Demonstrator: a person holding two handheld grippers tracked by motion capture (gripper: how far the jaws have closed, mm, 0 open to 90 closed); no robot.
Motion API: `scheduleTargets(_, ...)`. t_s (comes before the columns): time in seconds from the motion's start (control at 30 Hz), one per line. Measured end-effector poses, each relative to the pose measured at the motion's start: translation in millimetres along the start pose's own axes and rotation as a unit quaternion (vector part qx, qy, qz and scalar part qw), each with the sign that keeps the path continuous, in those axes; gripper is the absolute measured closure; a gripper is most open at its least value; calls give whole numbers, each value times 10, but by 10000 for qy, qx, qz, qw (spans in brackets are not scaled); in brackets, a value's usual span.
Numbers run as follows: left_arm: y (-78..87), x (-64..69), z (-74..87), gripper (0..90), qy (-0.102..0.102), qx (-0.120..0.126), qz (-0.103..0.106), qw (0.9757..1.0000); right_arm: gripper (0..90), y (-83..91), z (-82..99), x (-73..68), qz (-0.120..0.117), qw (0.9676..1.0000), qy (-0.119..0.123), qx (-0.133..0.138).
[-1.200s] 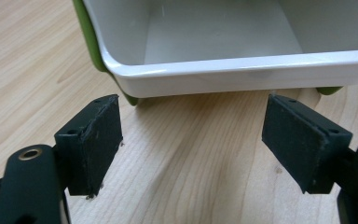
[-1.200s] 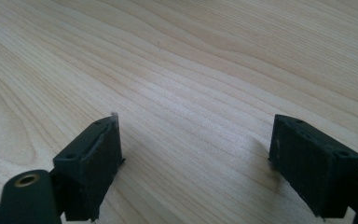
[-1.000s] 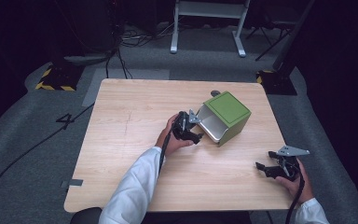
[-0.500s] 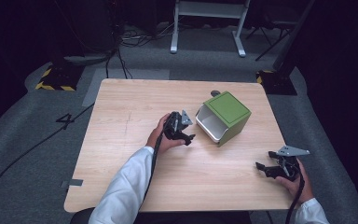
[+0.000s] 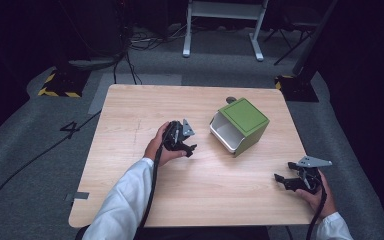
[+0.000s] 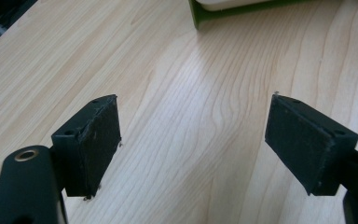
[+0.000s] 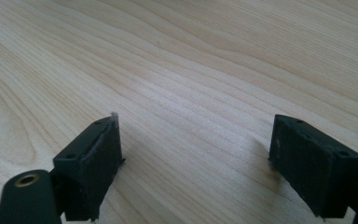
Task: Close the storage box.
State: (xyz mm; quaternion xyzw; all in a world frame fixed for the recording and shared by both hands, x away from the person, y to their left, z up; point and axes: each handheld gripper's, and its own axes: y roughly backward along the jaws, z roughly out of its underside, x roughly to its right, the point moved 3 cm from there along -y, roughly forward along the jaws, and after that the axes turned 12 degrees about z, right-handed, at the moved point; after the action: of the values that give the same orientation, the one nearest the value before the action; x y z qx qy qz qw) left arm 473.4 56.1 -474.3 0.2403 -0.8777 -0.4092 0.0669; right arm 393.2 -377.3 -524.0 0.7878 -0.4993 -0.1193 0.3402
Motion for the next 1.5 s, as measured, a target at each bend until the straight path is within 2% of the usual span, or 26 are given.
scheduleTargets(0.27,202,42,135,185,-83,-175,-101,9998,169,0,0,0,0,10000,0,0)
scheduleTargets(0.37,262,54,212,187,-119,-201,-228,9995,170,0,0,0,0,10000,0,0)
scheduleTargets(0.5,328,55,332,188,-42,-278,-257,9993,169,0,0,0,0,10000,1,0)
scheduleTargets(0.77,481,56,601,187,-44,-508,-492,9975,169,0,0,0,1,10000,0,0)
scheduleTargets(0.87,535,66,706,190,21,-562,-527,9970,169,0,0,0,-1,10000,1,0)
scheduleTargets(0.93,574,61,767,189,134,-564,-424,9974,169,0,0,0,0,10000,2,1)
scheduleTargets(1.0,623,57,827,190,128,-537,-543,9970,169,0,0,0,-1,10000,3,0)
scheduleTargets(1.1,664,50,936,190,205,-537,-555,9968,169,0,0,0,-1,10000,0,0)
scheduleTargets(1.17,678,49,1014,189,317,-583,-493,9966,169,0,0,0,-2,10000,1,1)
scheduleTargets(1.43,805,43,1284,191,420,-629,-643,9951,169,0,0,0,-1,10000,2,1)
scheduleTargets(1.5,841,40,1357,193,461,-626,-618,9951,169,0,0,0,1,10000,2,1)
